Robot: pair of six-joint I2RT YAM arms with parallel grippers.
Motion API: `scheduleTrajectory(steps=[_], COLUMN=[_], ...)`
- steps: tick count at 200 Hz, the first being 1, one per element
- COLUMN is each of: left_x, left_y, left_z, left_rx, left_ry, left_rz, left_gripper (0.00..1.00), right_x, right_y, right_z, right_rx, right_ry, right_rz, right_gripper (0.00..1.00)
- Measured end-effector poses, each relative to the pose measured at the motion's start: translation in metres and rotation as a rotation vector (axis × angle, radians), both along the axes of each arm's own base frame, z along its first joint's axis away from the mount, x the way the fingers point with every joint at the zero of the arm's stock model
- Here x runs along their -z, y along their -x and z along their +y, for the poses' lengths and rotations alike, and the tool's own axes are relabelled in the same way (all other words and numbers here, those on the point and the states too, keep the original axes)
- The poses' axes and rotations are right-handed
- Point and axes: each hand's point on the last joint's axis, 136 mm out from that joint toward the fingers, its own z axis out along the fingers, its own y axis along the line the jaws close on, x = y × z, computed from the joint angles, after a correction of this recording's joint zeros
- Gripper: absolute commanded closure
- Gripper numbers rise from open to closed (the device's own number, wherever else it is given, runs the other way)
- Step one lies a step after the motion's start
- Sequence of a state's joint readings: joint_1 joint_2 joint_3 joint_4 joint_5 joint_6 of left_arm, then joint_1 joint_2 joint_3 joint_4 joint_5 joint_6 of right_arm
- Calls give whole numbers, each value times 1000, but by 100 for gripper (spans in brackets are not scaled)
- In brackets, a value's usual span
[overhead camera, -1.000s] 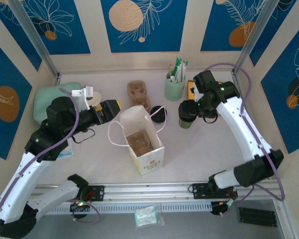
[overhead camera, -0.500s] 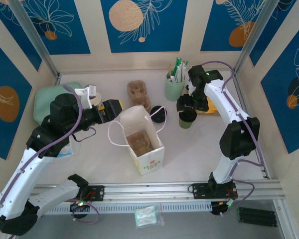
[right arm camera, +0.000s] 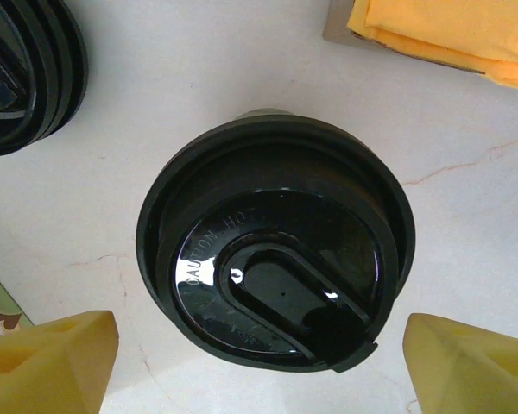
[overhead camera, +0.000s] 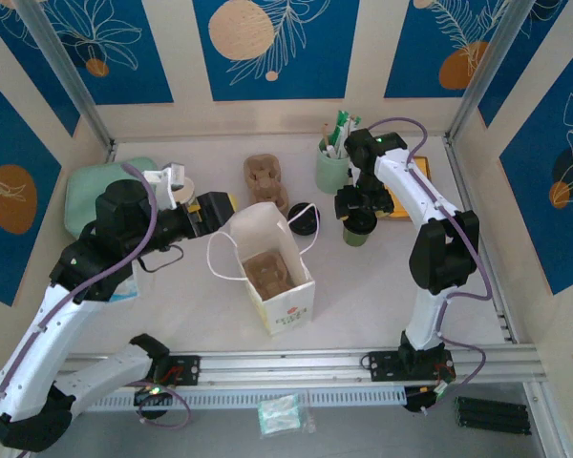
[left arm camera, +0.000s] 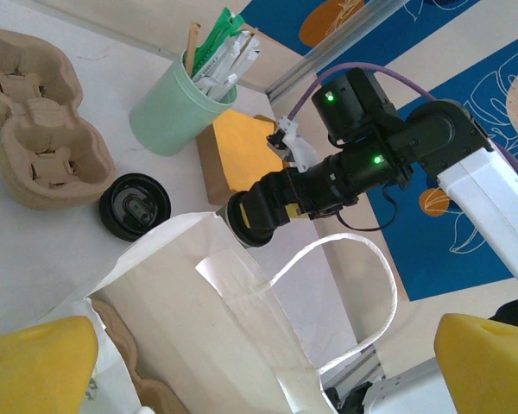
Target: Pack the takeout coffee
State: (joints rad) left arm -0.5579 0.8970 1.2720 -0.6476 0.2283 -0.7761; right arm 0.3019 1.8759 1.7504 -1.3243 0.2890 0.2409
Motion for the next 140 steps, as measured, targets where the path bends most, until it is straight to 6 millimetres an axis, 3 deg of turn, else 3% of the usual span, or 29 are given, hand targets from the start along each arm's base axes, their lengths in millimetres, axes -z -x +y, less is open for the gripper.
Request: scheduleTrajectory(steps=[140], left_x=[-4], left_y=[3], left_z=[0], left_rx=[6], left_ry=[12], left_rz=[-9], left_gripper=[1], right_x=[18], right_y=[-5], right_z=[0], right_rx=[-8], right_ry=[32], right_rz=[24], right_gripper=[21])
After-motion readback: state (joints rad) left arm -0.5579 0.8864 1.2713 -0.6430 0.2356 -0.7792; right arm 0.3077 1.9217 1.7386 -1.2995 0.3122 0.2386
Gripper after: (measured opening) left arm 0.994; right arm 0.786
